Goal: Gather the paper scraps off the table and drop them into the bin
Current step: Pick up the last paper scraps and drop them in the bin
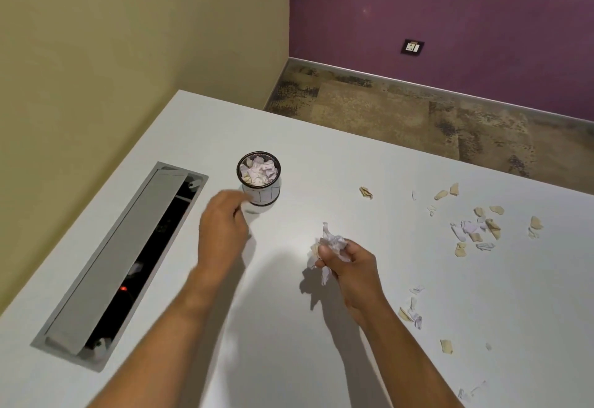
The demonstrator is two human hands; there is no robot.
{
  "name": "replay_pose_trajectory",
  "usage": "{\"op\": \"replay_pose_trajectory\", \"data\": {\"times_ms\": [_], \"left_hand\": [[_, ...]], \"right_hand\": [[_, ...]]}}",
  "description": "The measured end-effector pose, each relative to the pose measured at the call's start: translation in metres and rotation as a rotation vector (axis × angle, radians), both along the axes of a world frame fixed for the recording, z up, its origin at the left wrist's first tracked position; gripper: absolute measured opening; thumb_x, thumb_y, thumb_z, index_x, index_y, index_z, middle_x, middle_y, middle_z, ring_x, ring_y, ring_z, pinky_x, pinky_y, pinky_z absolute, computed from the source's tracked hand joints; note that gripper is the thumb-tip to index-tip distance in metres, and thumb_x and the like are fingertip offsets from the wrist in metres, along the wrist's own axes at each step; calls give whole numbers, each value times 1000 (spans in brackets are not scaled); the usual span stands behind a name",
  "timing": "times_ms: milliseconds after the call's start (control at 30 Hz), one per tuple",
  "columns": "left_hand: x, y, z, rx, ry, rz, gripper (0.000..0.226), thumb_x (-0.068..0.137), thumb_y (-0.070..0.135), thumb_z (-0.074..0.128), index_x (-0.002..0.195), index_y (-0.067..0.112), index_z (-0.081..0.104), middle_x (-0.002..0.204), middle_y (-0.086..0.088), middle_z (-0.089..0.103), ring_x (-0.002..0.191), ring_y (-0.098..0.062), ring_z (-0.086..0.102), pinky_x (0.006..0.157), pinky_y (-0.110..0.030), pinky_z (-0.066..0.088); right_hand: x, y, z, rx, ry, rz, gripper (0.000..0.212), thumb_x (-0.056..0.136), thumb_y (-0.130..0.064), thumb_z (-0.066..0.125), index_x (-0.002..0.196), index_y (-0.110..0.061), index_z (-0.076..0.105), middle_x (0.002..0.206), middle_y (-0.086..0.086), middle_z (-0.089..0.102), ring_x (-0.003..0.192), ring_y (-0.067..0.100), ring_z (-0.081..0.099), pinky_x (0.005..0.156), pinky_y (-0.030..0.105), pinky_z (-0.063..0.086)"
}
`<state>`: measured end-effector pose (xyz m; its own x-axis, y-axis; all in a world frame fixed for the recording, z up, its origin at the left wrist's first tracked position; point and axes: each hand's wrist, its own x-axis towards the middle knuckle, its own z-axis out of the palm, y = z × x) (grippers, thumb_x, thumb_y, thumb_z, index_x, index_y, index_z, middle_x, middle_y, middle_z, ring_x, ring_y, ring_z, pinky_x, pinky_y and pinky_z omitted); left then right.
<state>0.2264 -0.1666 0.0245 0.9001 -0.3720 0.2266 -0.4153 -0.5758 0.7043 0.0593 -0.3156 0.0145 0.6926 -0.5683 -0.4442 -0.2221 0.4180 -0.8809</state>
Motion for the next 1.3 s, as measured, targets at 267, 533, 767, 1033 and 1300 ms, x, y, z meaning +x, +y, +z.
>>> {"op": "replay_pose_trajectory", "data": {"times_ms": [267,533,767,1033,1300], "left_hand": [[-60,46,-115,349,125,-231,40,103,23,40,141,14,50,152,-2,41,147,-22,26,122,-39,15],[-60,49,-136,514,-28,-295,52,104,34,19,152,17,31,160,-1,24,151,-20,14,121,-43,13],[-62,48,-134,516,-29,-294,53,104,33,19,150,14,35,159,-4,29,150,-22,17,121,-45,15],[-62,48,-132,508,-51,-297,51,103,31,23,149,13,37,158,-5,30,150,-23,18,120,-47,18],[-61,48,-131,514,-66,-297,51,103,31,24,147,12,40,157,-6,33,149,-24,21,119,-47,19]], "right_hand": [[59,-6,13,-39,5,-23,9,86,-7,71,85,-14,74,75,5,76,67,16,71,58,24,55],[126,-9,18,-133,-49,-29,14,86,1,69,88,-12,72,73,-4,74,61,12,70,62,21,57],[182,-21,21,-389,-5,82,10,86,-4,69,96,-8,71,85,7,71,68,21,69,80,43,58],[222,-16,20,-1025,170,519,17,84,2,62,90,-10,72,88,9,69,82,24,63,66,21,46],[230,-8,17,-1299,249,847,35,80,2,64,109,-16,71,111,8,65,103,26,58,72,25,39]]}}
